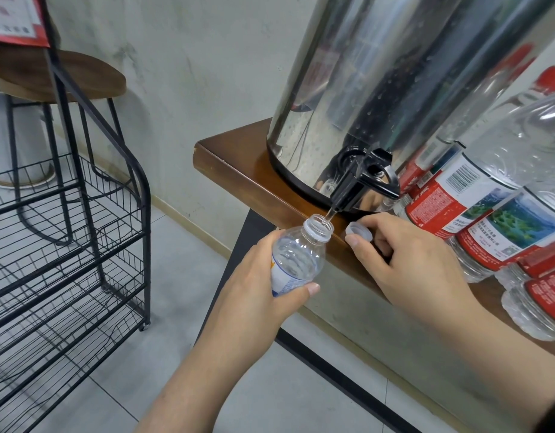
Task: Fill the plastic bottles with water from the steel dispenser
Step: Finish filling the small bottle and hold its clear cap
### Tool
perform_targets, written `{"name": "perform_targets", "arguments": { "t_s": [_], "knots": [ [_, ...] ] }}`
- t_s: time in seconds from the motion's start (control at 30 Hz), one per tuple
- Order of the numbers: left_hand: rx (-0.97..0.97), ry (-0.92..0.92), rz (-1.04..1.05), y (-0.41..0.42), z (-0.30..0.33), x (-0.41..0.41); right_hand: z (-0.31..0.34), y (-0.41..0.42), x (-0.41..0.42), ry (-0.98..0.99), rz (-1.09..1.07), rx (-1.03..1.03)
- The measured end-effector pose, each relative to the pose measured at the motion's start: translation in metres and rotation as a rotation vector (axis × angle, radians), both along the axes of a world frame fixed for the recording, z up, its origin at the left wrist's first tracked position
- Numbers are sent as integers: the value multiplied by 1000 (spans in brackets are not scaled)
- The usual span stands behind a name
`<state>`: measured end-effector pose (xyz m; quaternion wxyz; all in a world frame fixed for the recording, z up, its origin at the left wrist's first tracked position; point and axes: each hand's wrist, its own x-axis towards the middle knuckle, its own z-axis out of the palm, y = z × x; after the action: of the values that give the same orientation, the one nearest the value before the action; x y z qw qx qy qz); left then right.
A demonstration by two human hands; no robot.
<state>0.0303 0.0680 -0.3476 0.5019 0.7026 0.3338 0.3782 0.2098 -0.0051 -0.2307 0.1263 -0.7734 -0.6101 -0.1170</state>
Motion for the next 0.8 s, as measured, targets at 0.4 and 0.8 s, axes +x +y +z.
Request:
{"name": "perform_targets", "arguments": {
  "t_s": [0.4,0.8],
  "knots": [
    [-12,1,-11,1,0,1,0,0,1,8,9,-8],
    [-20,-5,-17,0,2,-1,1,0,0,9,9,-13]
  ]
}}
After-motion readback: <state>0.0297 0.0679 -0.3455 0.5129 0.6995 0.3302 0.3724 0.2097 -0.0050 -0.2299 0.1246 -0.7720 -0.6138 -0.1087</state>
